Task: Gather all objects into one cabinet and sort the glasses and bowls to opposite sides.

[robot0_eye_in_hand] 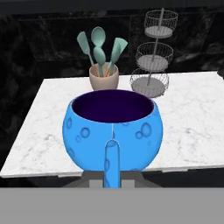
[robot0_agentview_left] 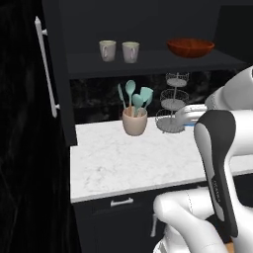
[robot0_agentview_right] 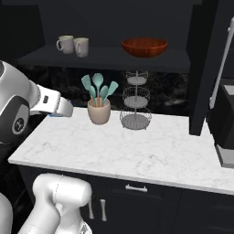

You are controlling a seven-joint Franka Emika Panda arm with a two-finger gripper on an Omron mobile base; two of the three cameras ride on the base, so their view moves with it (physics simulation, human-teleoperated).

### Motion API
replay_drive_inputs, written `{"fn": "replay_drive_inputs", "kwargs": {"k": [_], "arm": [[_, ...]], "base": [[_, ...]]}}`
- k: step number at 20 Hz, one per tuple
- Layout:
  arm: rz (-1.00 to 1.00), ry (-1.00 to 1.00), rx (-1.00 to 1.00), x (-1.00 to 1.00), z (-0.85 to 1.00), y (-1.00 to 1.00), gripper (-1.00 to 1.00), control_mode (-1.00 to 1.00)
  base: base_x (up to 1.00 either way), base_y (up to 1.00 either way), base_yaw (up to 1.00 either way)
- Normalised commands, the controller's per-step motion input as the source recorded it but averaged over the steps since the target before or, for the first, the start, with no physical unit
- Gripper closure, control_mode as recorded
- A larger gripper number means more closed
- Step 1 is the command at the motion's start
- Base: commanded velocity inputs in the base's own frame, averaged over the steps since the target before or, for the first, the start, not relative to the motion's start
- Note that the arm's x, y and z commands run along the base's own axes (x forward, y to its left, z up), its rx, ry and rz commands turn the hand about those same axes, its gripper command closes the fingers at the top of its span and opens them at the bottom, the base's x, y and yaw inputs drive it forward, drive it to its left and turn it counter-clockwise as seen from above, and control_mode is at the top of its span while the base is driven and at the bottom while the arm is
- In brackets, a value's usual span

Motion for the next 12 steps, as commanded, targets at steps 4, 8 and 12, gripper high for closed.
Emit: {"fn": "replay_drive_inputs", "kwargs": {"k": [4, 8, 12], "arm": [[0.00, 0.00, 0.00, 0.00, 0.00, 0.00, 1.00, 1.00], [0.00, 0.00, 0.00, 0.00, 0.00, 0.00, 1.00, 1.00], [0.00, 0.00, 0.00, 0.00, 0.00, 0.00, 1.00, 1.00]], "base": [[0.31, 0.00, 0.11], [0.46, 0.00, 0.01], [0.55, 0.00, 0.00]]}}
